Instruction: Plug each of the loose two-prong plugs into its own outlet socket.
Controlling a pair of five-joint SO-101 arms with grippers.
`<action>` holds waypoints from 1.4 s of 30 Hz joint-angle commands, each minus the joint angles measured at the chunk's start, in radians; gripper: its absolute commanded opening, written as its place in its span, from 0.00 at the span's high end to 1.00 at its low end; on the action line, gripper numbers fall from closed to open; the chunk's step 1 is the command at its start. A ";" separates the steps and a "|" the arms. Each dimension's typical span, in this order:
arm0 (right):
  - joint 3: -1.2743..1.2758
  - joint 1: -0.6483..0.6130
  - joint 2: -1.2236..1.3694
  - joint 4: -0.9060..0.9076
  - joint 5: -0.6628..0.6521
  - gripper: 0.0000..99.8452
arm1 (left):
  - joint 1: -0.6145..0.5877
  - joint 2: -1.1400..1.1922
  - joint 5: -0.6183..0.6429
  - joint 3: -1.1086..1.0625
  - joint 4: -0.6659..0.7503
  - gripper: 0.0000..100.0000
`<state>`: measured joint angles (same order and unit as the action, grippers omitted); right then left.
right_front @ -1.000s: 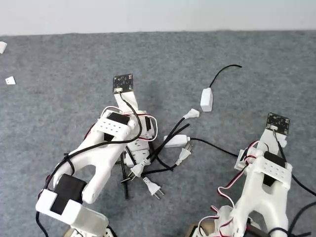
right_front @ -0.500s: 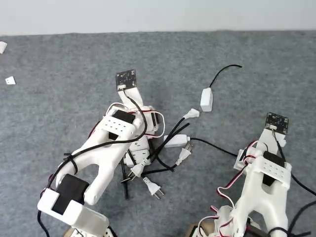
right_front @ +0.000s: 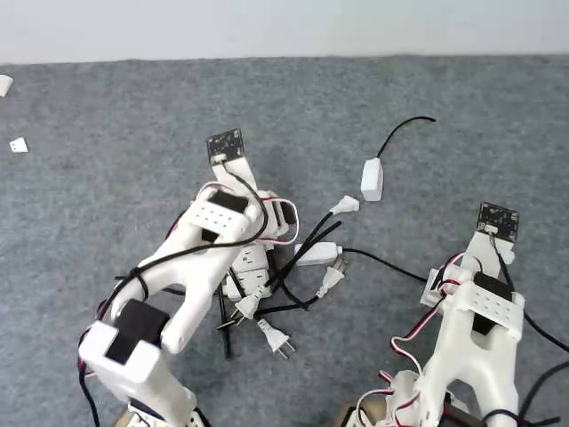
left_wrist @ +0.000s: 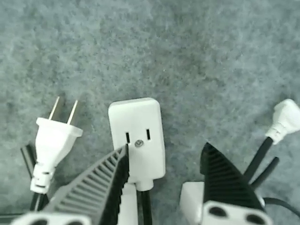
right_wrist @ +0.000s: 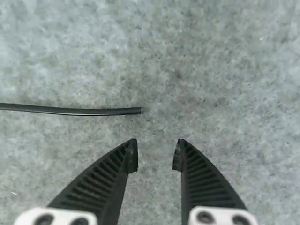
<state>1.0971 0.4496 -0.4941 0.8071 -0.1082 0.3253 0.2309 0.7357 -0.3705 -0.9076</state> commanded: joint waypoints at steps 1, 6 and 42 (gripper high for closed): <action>-0.052 -0.010 -0.001 -0.013 0.002 0.86 | -0.023 0.081 0.009 0.084 -0.112 0.76; -0.051 -0.012 -0.001 -0.033 0.002 0.86 | -0.061 0.153 0.009 0.157 -0.212 0.76; -0.015 -0.085 0.001 -0.108 0.002 0.86 | 0.063 -0.358 -0.141 -0.005 -0.180 0.99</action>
<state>1.0971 0.3759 -0.4941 0.7165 -0.1082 0.3422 0.0591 0.6007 -0.3245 -1.0810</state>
